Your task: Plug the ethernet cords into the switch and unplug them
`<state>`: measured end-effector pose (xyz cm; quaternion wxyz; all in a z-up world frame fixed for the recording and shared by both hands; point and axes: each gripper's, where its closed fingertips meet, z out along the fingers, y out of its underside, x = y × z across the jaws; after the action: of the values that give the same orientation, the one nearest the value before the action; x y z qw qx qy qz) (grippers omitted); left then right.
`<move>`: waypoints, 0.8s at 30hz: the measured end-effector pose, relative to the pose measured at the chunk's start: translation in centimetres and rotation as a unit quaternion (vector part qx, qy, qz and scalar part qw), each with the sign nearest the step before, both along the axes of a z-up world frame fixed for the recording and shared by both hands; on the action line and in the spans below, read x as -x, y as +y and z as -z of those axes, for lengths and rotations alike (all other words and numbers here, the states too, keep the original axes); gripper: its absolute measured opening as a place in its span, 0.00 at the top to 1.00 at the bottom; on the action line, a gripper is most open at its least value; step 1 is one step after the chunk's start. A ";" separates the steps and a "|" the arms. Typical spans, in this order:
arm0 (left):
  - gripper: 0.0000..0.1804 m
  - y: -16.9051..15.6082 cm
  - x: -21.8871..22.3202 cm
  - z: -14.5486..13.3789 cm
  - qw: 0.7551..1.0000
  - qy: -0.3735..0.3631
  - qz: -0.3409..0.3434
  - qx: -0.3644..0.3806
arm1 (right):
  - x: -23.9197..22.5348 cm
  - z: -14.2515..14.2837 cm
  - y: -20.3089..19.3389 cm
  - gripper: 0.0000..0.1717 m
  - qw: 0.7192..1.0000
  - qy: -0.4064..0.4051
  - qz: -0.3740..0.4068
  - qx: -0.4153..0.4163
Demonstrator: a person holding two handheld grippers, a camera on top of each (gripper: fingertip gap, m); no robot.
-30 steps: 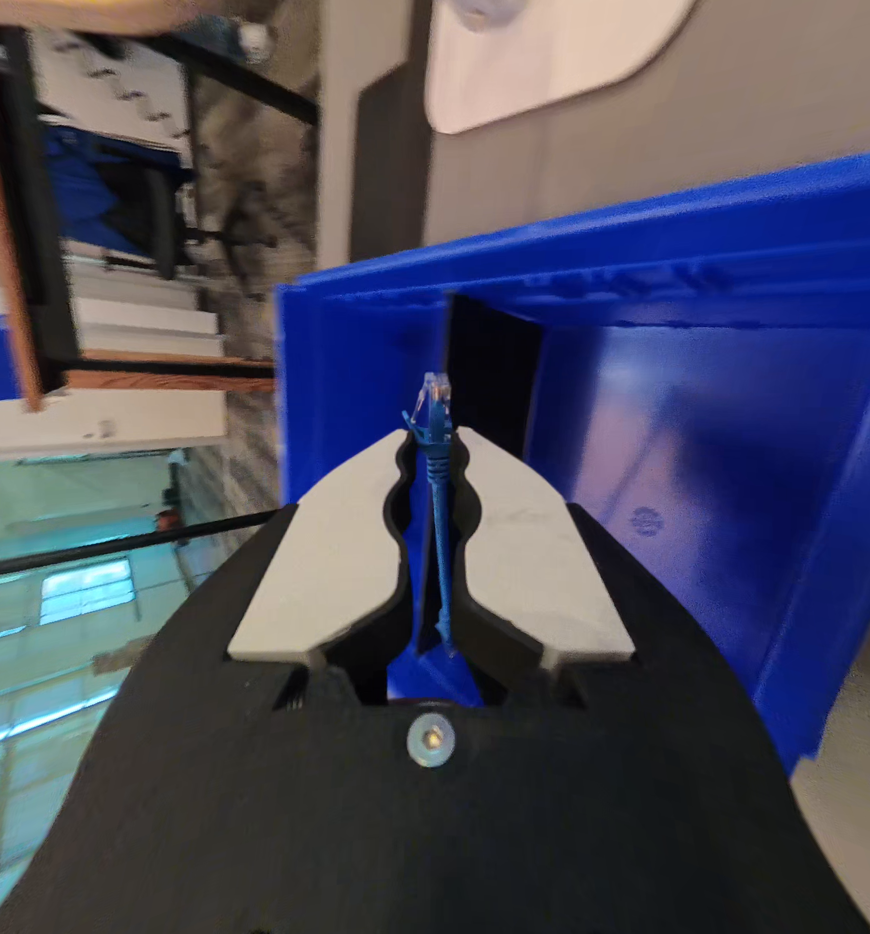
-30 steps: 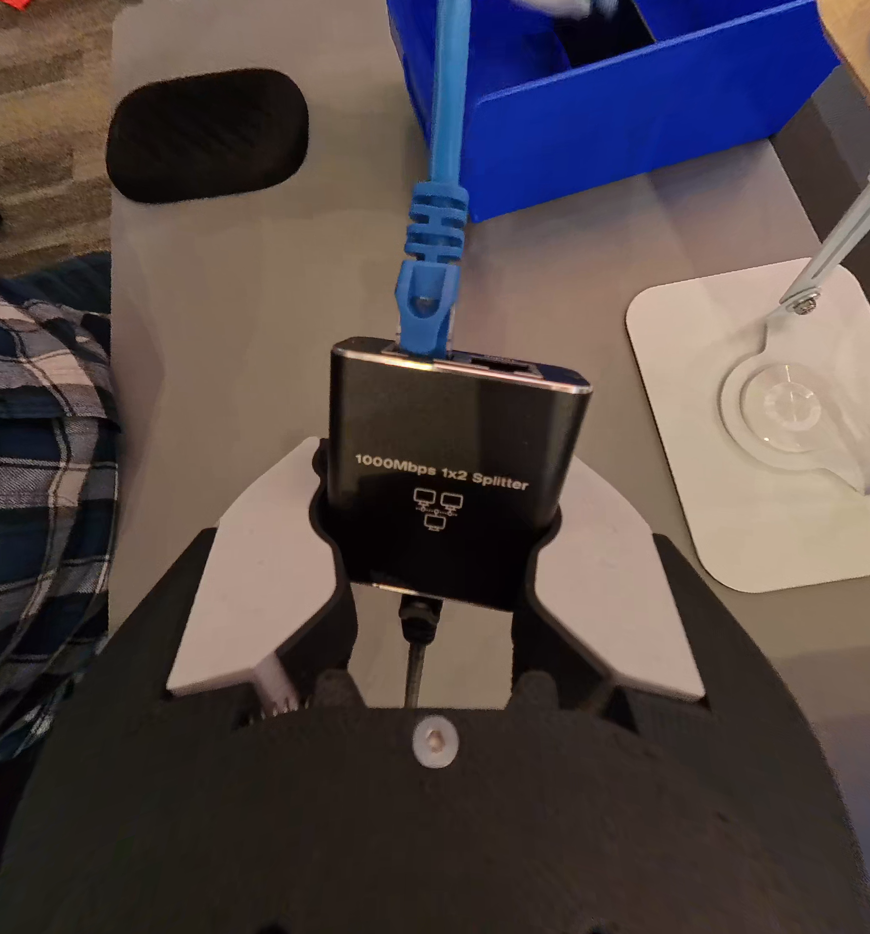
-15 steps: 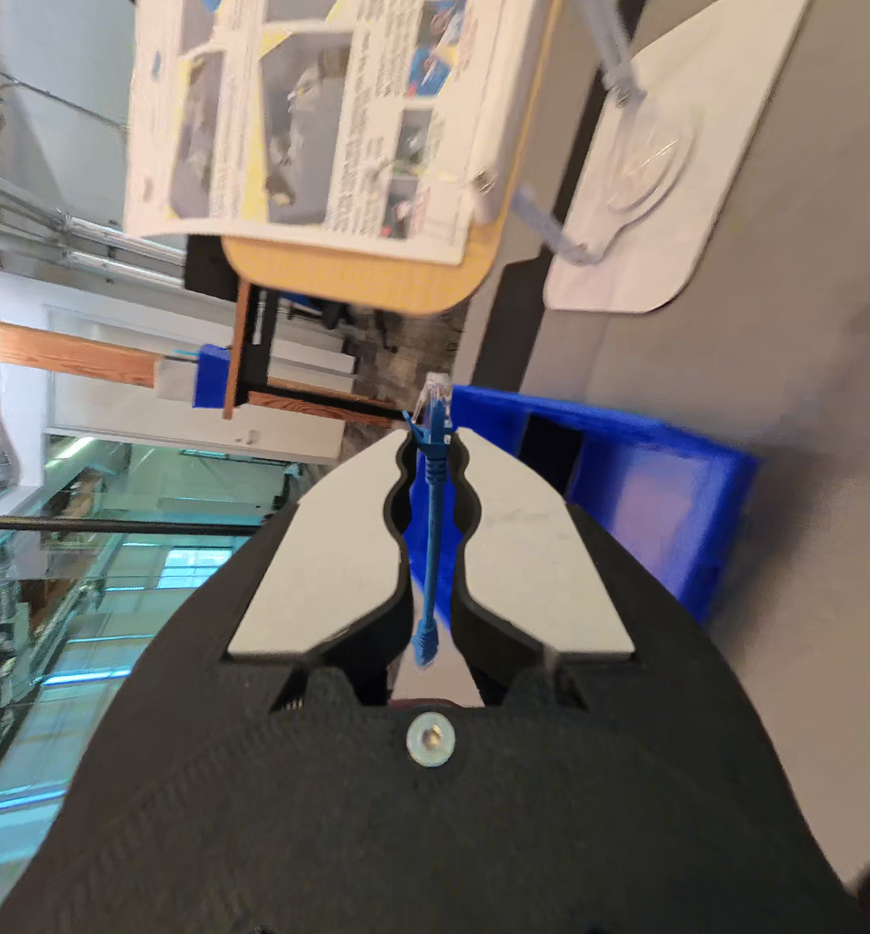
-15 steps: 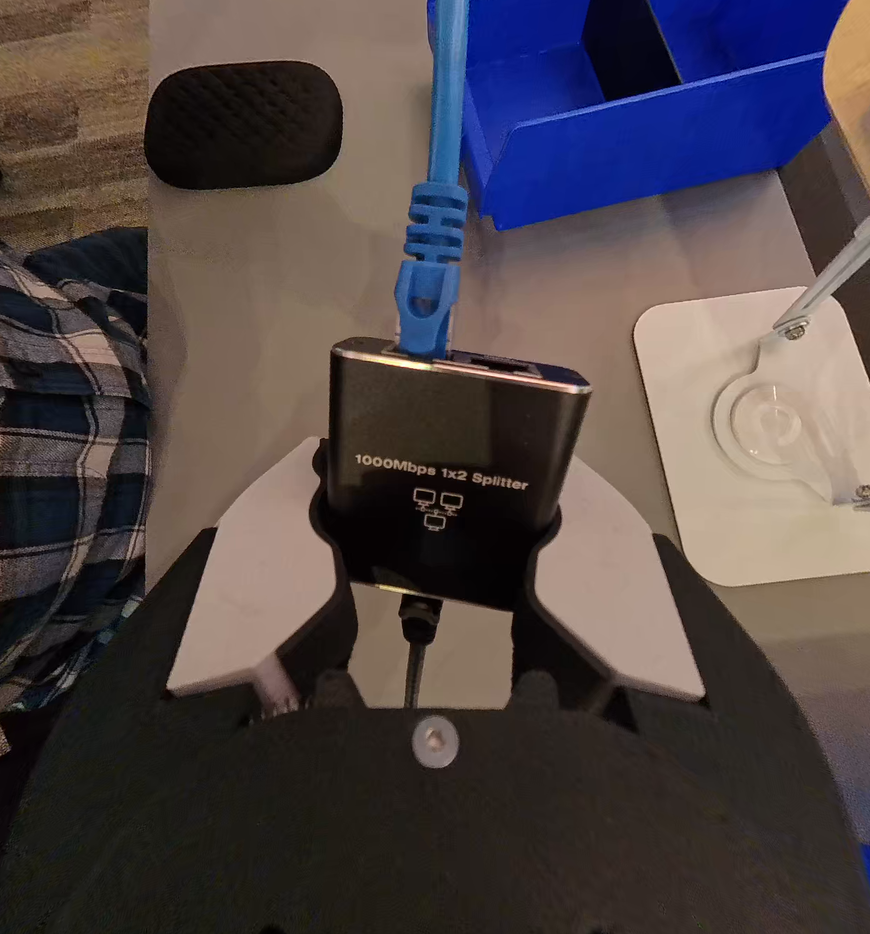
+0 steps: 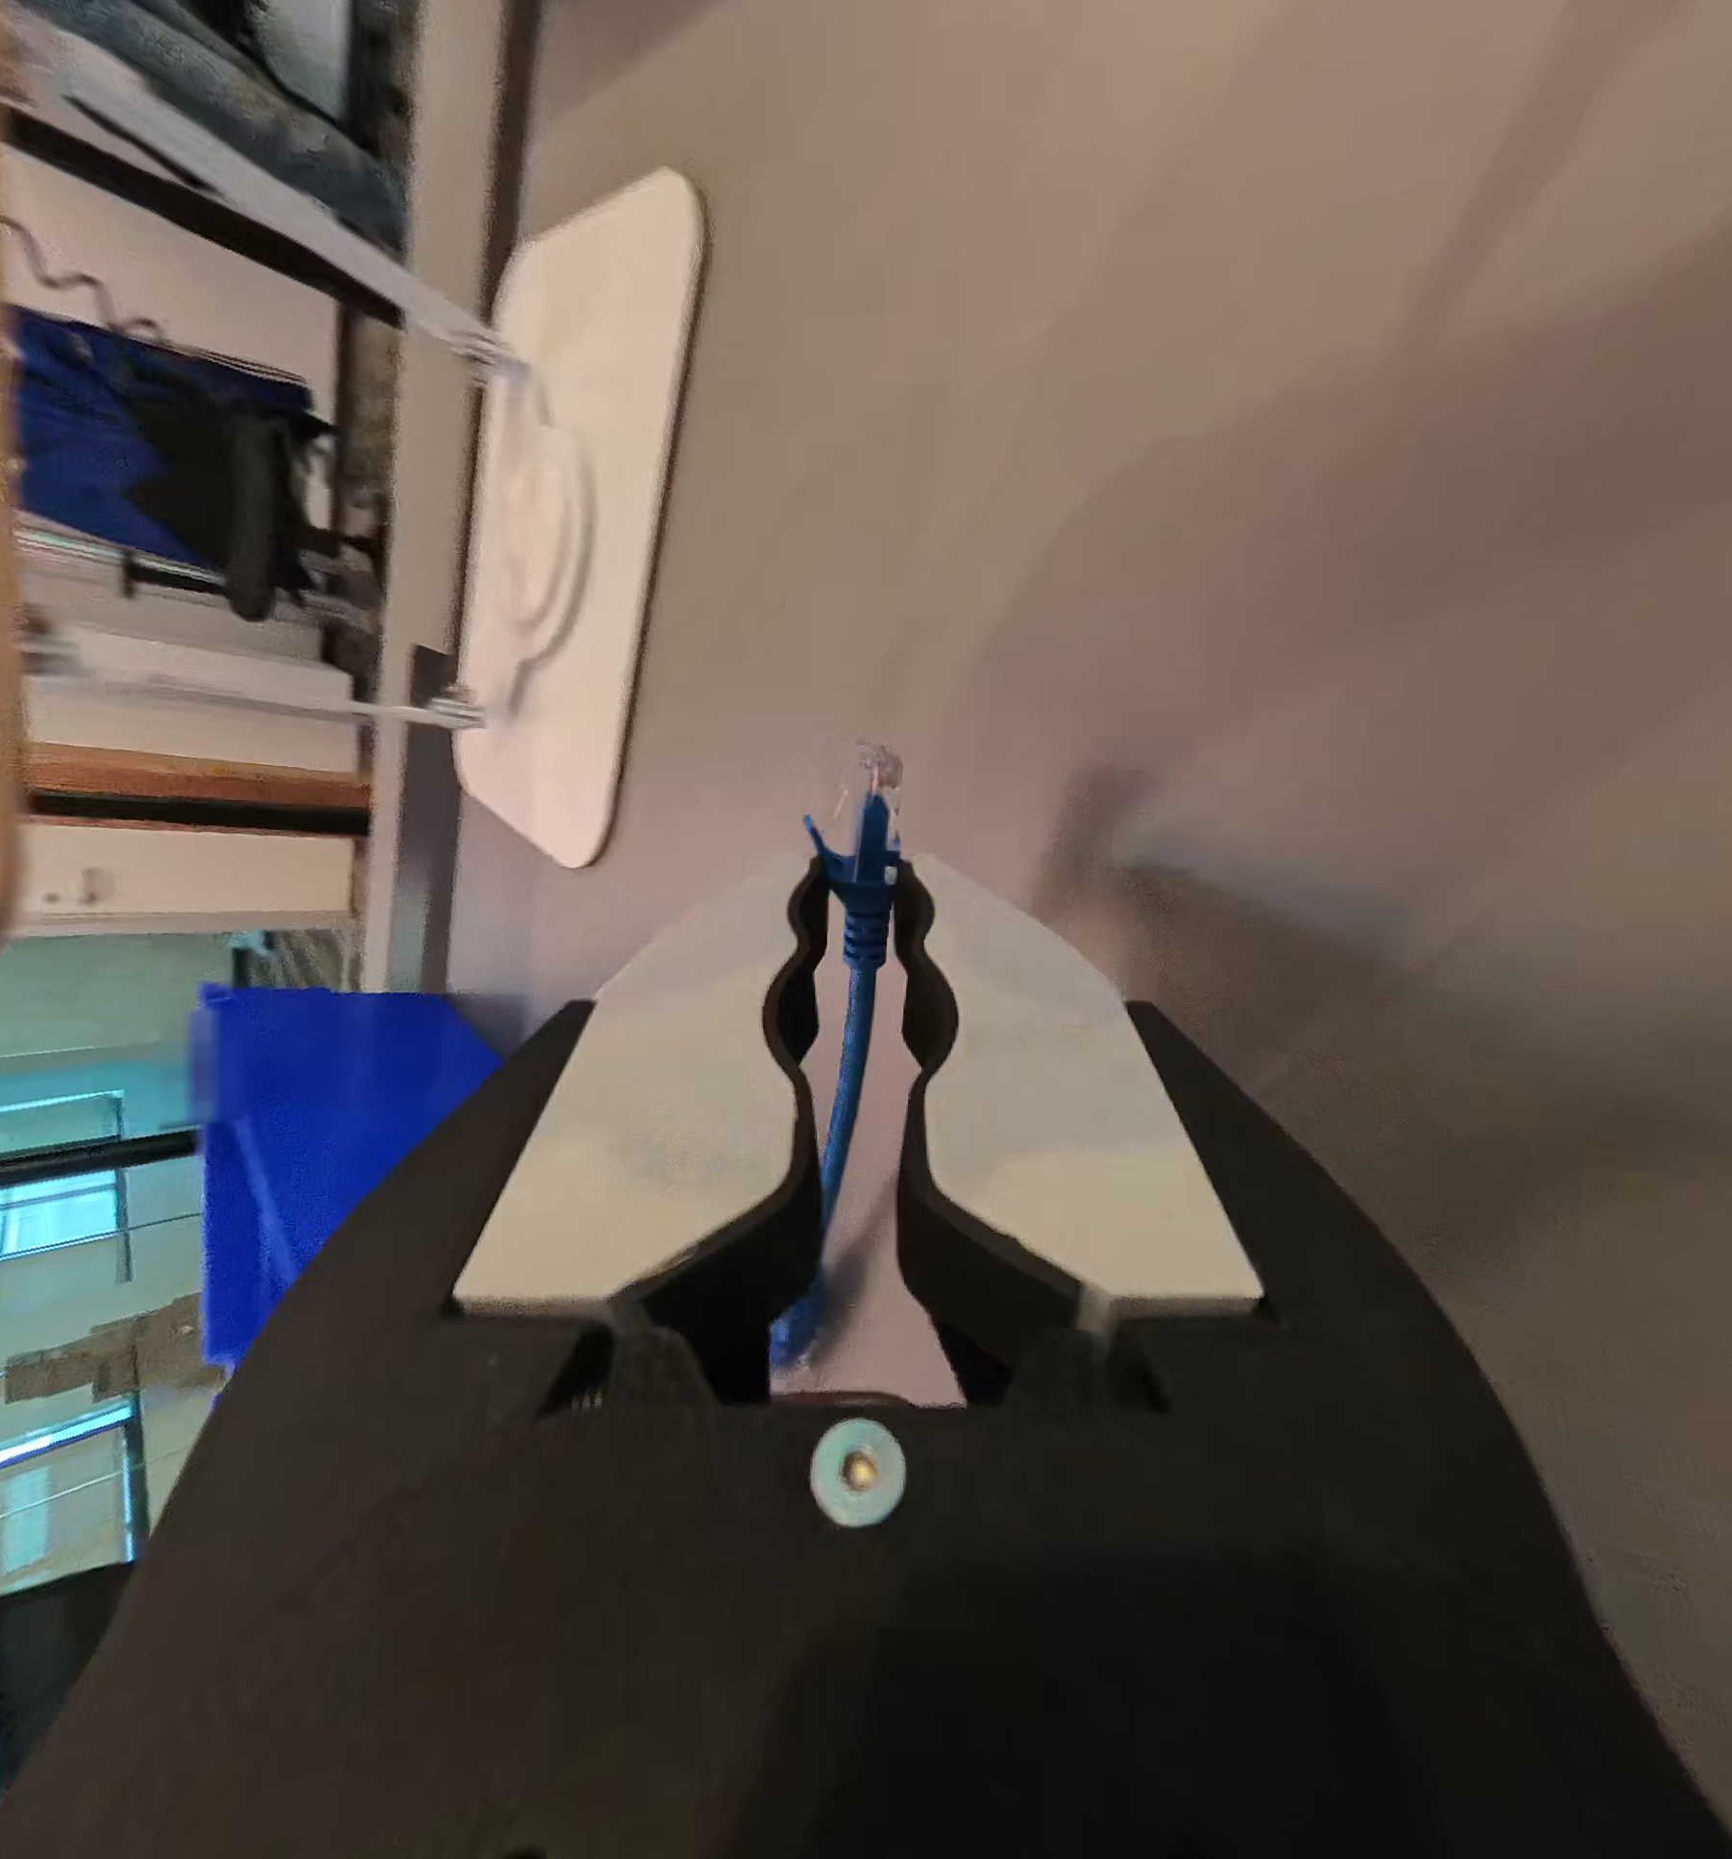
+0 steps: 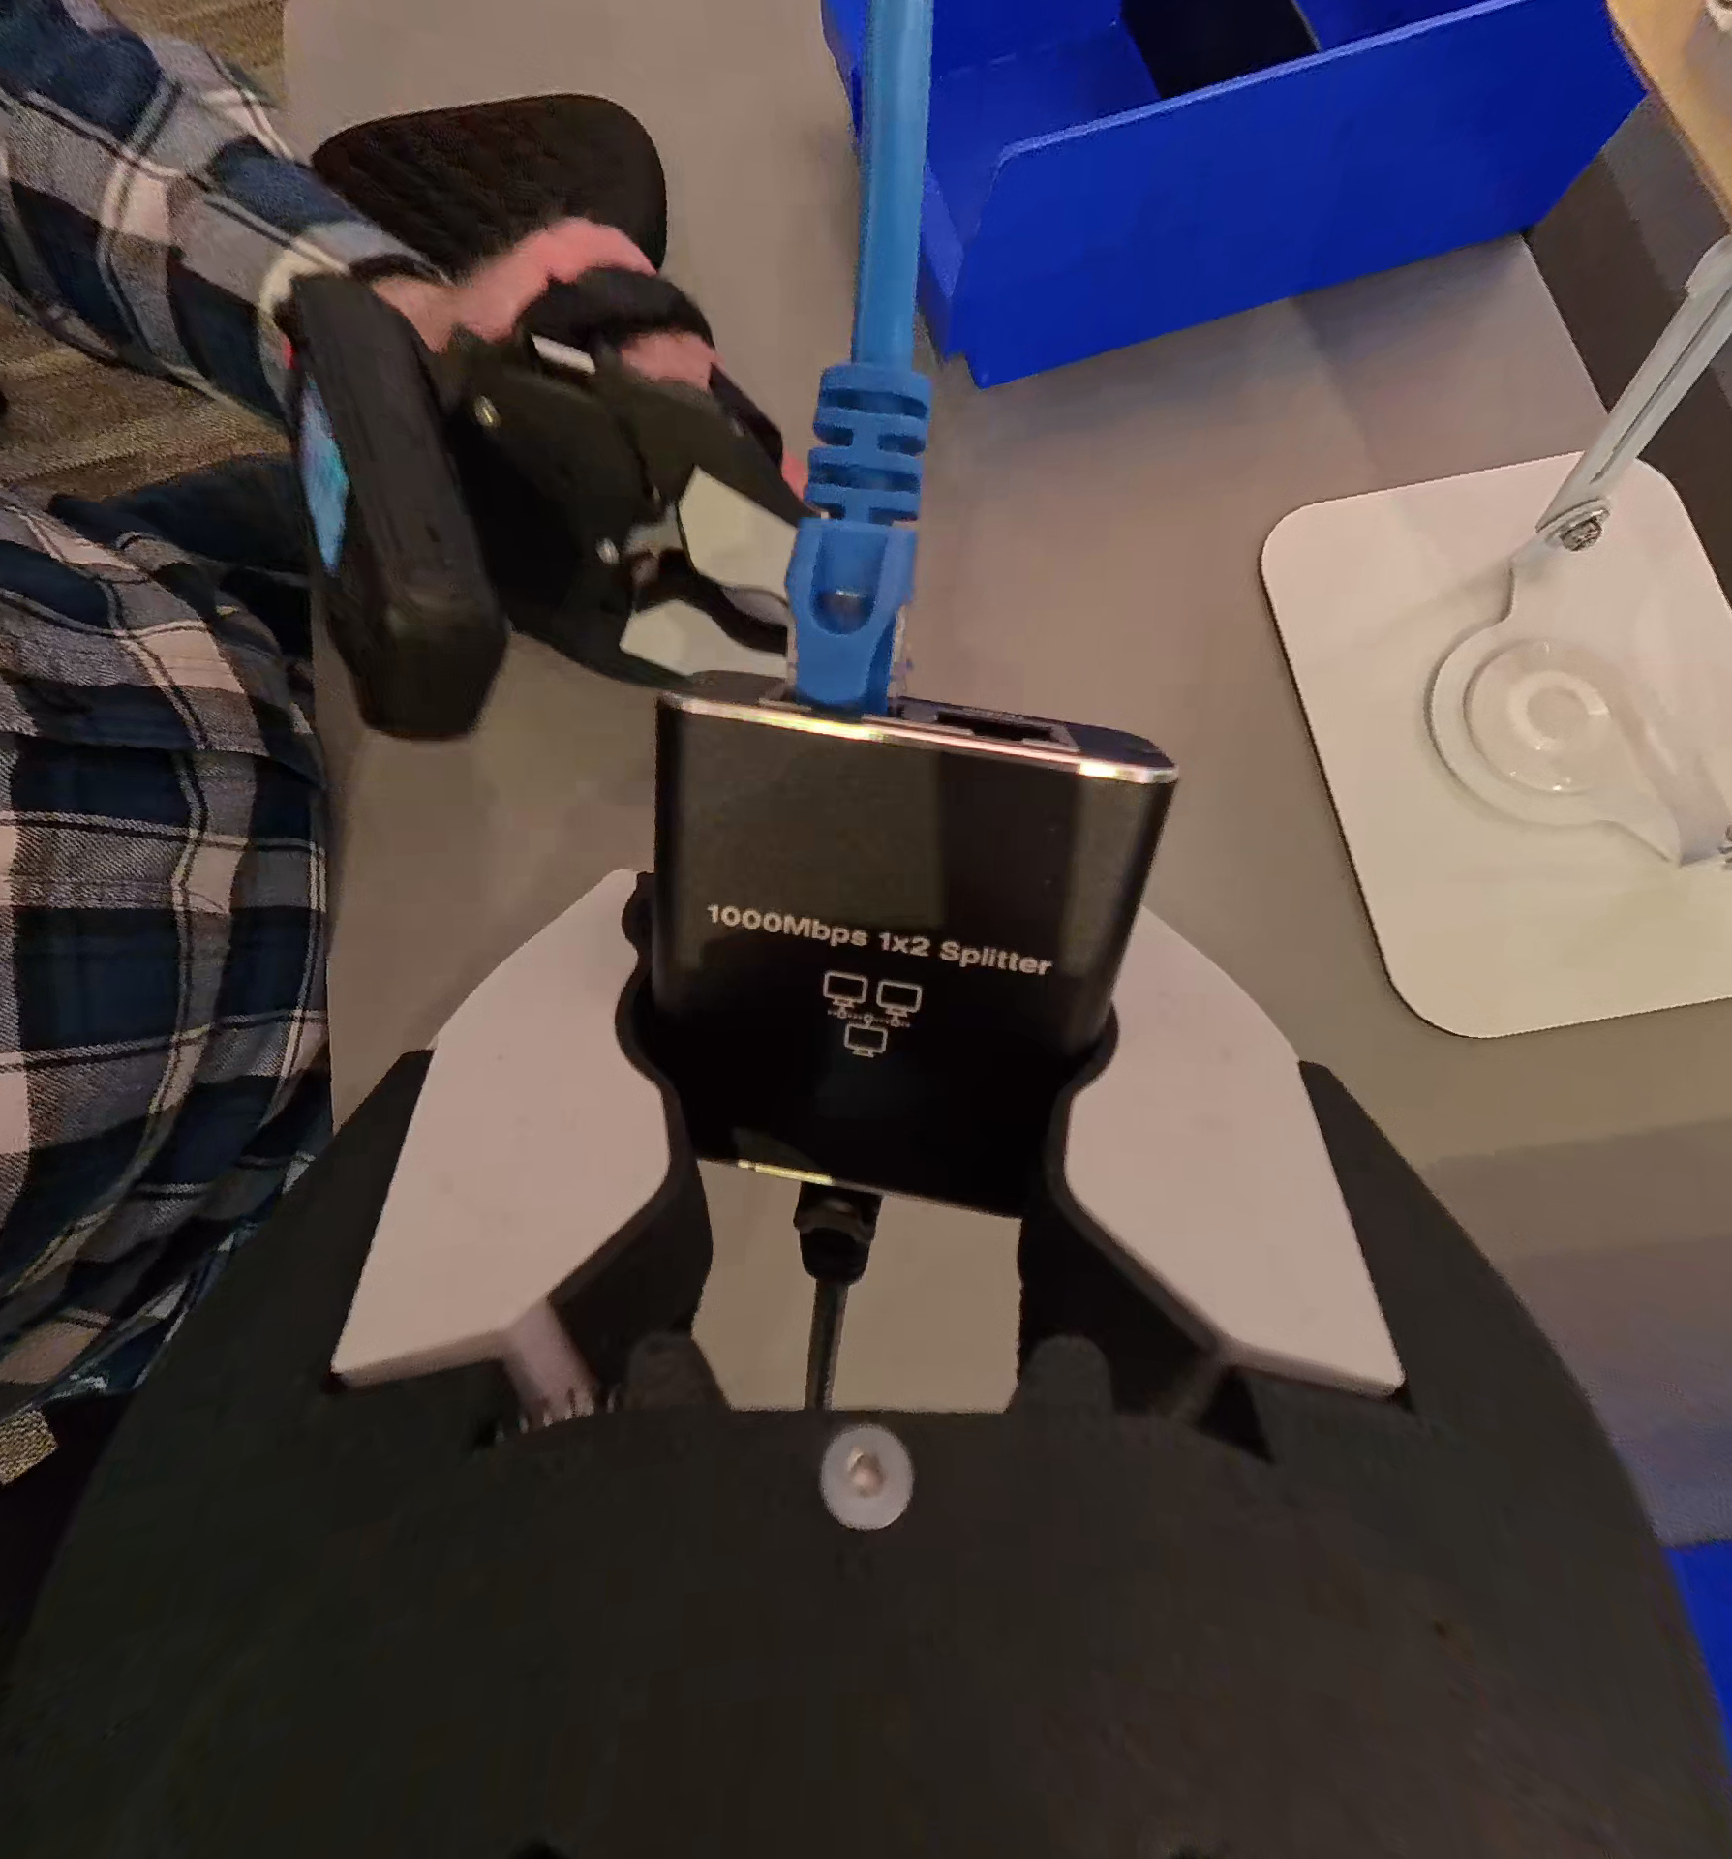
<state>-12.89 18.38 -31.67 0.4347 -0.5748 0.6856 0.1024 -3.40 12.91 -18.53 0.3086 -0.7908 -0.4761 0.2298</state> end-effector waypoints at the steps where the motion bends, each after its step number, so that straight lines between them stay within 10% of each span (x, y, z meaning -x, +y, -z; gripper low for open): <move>1: 0.93 -0.3 0.0 1.2 1.000 0.019 -0.006 0.017 | 0.0 0.1 -0.1 0.54 1.000 0.001 -0.001 0.001; 11: 0.69 -4.1 0.7 -0.2 0.989 -0.015 0.051 0.138 | -1.2 0.3 -0.6 0.54 1.000 0.015 0.003 -0.002; 24: 0.87 -3.8 0.1 3.1 0.913 0.028 0.132 0.385 | -1.3 0.0 -1.3 0.55 1.000 0.025 0.000 -0.001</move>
<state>-12.94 14.61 -34.76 0.1705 -0.5984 0.7536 -0.2119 -2.13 11.57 -18.55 0.3210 -0.7843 -0.4690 0.2487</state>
